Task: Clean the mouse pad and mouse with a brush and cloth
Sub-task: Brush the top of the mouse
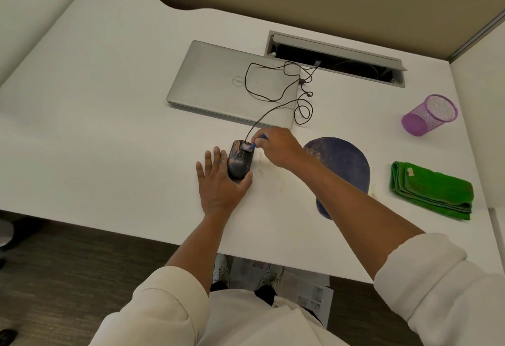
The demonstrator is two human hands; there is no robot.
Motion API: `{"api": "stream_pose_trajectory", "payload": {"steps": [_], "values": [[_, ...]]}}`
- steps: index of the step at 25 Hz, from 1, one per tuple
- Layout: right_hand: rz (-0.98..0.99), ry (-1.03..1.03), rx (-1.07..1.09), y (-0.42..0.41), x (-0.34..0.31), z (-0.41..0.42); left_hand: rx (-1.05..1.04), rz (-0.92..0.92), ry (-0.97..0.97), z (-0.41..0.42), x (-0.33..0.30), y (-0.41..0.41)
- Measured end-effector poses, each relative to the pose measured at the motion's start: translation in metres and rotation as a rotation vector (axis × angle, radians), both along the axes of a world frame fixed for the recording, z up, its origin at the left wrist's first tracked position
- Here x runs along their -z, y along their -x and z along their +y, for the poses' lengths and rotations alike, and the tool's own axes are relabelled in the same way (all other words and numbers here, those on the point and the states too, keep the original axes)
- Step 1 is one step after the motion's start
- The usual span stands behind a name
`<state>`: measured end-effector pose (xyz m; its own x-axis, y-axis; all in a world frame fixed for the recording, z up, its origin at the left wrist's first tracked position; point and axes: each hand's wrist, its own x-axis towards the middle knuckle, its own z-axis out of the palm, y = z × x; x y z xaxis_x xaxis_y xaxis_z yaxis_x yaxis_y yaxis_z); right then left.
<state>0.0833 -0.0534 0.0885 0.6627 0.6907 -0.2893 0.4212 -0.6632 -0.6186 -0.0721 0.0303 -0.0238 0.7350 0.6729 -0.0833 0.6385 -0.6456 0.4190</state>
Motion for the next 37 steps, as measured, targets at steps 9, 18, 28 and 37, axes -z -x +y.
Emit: {"api": "stream_pose_trajectory", "payload": {"steps": [9,18,28,37], "values": [[-0.004,-0.022,0.071,0.003,0.005,-0.01,0.005,-0.001,0.002,0.0,0.0,-0.001],[-0.02,-0.055,0.056,0.0,0.003,-0.02,0.002,-0.018,0.0,0.0,0.0,-0.001],[-0.045,-0.007,-0.05,0.004,-0.006,-0.004,0.011,0.002,0.001,0.001,0.001,-0.001],[-0.078,0.056,-0.062,0.007,-0.017,0.004,0.009,-0.007,-0.003,0.0,0.0,-0.001]]}}
